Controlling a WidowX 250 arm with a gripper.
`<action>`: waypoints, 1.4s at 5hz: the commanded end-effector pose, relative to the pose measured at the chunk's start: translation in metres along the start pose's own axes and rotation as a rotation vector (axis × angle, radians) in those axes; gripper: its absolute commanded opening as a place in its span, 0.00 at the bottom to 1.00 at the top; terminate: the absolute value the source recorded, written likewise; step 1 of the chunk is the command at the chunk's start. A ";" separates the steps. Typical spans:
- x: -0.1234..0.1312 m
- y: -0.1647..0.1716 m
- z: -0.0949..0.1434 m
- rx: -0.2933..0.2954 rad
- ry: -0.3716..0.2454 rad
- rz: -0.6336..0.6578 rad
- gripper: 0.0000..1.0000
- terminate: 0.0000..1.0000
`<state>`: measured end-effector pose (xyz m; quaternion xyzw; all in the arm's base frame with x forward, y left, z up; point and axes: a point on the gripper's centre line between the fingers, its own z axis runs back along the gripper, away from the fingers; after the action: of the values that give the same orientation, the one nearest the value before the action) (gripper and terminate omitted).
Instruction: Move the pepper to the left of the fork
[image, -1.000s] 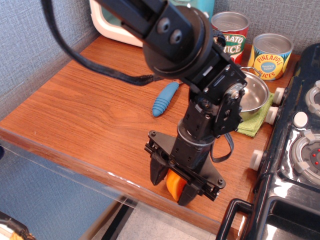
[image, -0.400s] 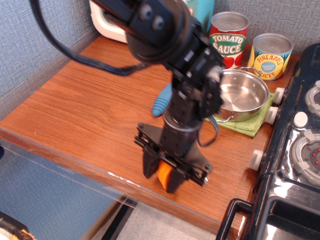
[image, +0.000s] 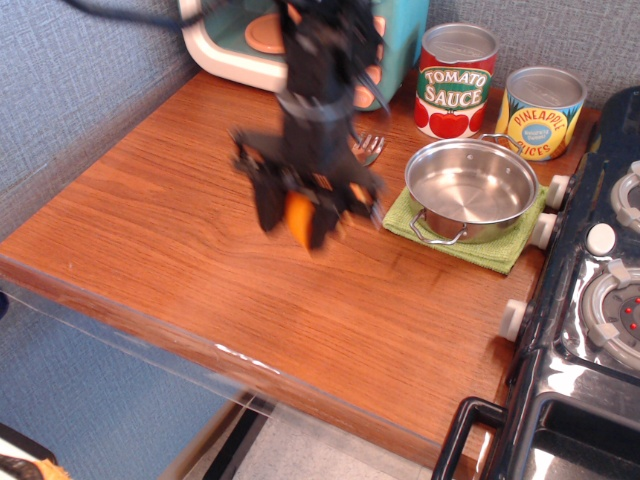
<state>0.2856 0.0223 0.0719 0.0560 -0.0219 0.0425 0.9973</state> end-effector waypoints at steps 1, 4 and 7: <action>0.043 0.099 -0.020 0.095 0.040 0.283 0.00 0.00; 0.065 0.150 -0.044 0.115 0.072 0.343 0.00 0.00; 0.055 0.134 0.001 0.125 -0.053 0.246 1.00 0.00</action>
<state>0.3357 0.1534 0.0677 0.1066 -0.0206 0.1637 0.9805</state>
